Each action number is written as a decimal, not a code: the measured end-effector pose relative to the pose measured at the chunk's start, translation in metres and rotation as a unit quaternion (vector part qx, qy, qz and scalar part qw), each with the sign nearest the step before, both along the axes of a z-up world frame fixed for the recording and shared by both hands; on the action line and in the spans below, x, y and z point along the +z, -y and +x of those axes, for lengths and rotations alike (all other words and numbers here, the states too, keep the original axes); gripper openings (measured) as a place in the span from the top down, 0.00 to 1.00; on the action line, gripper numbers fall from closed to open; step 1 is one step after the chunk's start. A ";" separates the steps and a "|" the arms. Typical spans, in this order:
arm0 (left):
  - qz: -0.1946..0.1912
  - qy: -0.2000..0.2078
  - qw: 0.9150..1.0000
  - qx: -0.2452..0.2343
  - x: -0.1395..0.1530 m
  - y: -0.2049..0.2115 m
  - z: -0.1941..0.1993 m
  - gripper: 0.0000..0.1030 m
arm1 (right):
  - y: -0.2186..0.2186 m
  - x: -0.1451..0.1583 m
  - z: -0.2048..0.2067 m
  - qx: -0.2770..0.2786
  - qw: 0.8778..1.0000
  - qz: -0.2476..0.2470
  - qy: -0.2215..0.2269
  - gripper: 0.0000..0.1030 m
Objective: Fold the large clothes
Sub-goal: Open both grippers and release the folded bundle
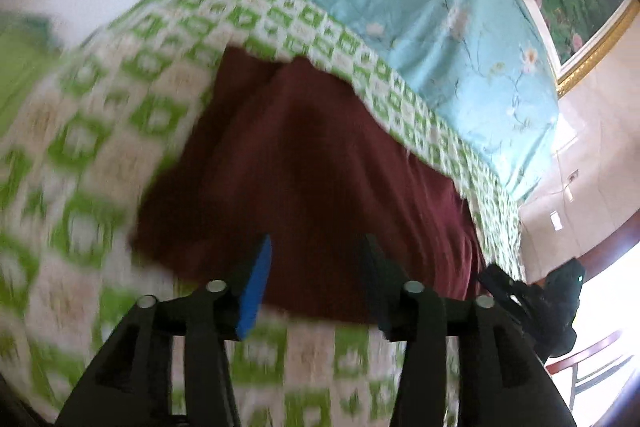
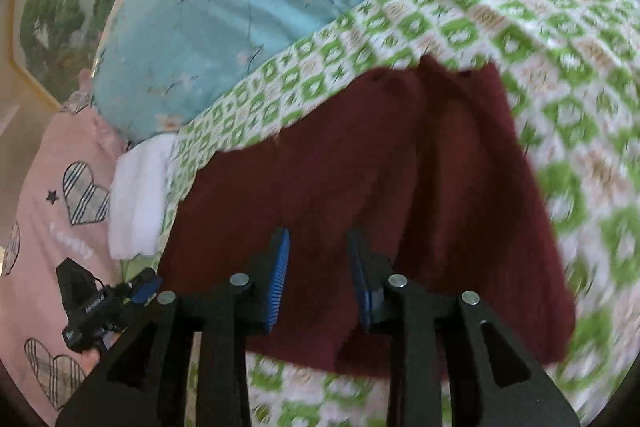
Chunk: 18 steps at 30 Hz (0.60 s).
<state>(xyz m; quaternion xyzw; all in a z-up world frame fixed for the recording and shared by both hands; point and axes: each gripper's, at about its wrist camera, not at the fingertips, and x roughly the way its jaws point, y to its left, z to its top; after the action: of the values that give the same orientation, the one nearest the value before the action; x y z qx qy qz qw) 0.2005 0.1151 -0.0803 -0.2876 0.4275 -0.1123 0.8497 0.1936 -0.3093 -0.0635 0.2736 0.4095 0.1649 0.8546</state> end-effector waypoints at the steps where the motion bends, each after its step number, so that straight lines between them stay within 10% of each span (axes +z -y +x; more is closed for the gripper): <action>1: 0.000 -0.005 1.000 0.003 -0.004 0.002 -0.007 0.51 | -0.003 -0.003 -0.008 0.000 1.000 0.001 -0.002 0.69; 18: -0.080 -0.007 0.993 0.085 -0.040 -0.009 0.014 0.21 | -0.021 -0.014 -0.028 0.013 1.000 0.014 -0.013 0.69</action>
<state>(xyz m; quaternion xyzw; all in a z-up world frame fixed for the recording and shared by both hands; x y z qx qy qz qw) 0.2140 0.1241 -0.1205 -0.3912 0.3971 -0.0714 0.8272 0.1658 -0.2883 -0.0777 0.2817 0.4218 0.1783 0.8431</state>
